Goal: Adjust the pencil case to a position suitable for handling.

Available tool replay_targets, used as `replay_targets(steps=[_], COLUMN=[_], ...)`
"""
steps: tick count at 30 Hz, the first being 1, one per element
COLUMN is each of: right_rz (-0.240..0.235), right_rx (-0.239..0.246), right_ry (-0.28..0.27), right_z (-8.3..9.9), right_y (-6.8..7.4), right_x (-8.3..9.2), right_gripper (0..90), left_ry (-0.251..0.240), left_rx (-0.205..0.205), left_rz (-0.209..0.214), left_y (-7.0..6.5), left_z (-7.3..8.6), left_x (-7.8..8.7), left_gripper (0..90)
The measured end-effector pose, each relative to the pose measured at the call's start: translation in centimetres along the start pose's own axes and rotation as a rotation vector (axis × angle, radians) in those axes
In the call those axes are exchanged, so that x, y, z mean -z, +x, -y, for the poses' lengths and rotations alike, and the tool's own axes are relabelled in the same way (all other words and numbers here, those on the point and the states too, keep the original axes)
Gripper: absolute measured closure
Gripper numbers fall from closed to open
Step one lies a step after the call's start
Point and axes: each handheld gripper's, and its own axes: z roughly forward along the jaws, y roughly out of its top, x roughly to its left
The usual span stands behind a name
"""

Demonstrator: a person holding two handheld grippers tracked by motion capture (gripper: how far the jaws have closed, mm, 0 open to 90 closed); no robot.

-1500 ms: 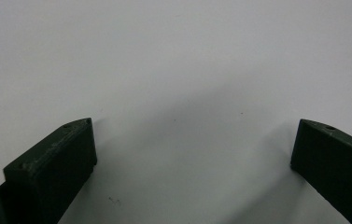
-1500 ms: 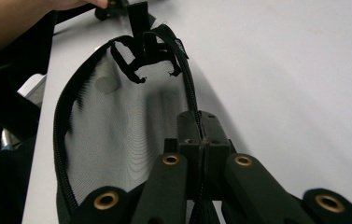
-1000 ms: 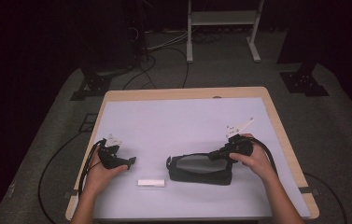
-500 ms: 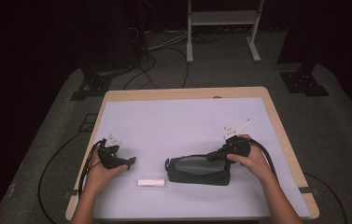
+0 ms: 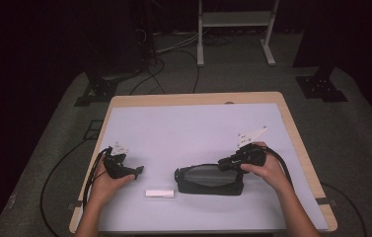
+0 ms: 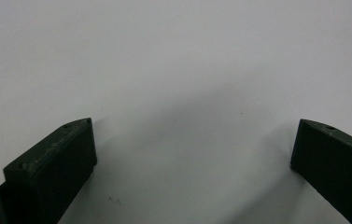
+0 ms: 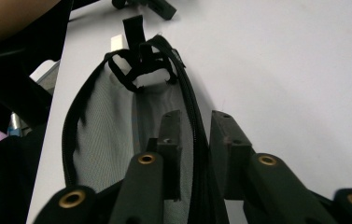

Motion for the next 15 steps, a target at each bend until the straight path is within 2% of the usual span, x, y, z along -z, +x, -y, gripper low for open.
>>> replay_targets(steps=[7, 15], right_rz=[0.044, 0.082], right_rx=[-0.004, -0.002], right_ry=[-0.021, -0.053], right_z=[-0.2, -0.2], right_y=[0.5, 0.8], right_x=[0.8, 1.8], right_gripper=[61.0, 53.1], left_ry=[0.0, 0.0], left_rx=[0.0, 0.0], left_rz=[0.0, 0.0], left_y=[0.0, 0.0], left_z=[0.0, 0.0], left_x=[0.0, 0.0], left_gripper=[0.0, 0.0])
